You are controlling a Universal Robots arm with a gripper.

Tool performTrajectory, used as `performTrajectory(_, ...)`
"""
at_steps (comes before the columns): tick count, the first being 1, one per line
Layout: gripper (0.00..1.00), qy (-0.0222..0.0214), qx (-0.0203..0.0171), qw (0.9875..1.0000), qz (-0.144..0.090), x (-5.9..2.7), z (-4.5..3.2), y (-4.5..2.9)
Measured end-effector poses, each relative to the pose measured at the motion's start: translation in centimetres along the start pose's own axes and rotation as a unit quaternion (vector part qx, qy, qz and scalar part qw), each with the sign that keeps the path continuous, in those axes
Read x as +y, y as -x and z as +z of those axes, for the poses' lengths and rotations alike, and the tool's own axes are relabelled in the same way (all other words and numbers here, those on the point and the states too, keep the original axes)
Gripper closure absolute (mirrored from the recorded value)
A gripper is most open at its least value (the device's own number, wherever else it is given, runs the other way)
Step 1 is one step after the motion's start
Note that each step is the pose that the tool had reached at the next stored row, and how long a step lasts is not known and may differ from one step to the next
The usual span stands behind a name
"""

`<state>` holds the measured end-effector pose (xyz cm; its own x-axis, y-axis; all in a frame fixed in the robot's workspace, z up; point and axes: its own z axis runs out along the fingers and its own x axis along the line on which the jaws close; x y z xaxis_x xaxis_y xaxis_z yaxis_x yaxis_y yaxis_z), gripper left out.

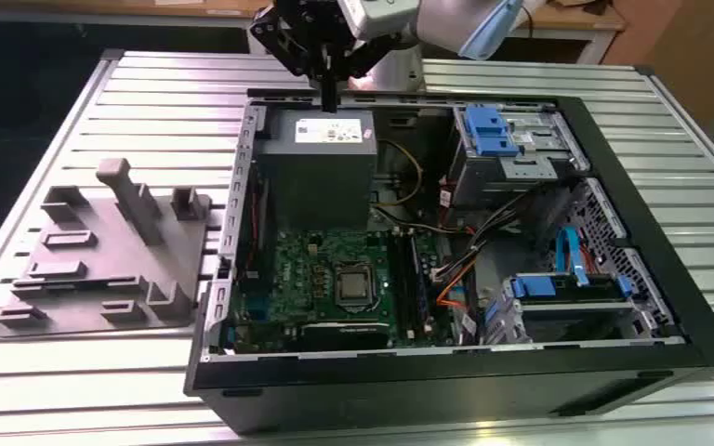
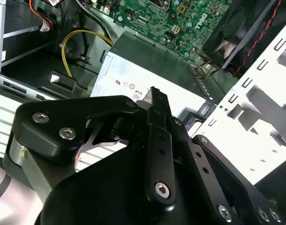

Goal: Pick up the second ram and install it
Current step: 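Reach for the second ram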

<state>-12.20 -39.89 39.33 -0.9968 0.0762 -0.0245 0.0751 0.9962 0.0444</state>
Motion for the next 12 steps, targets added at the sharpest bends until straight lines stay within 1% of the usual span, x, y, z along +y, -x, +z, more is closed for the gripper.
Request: performTrajectory(12, 0.90, 0.0000, 0.0000, 1.0000, 0.000, 0.00, 0.00, 0.00)
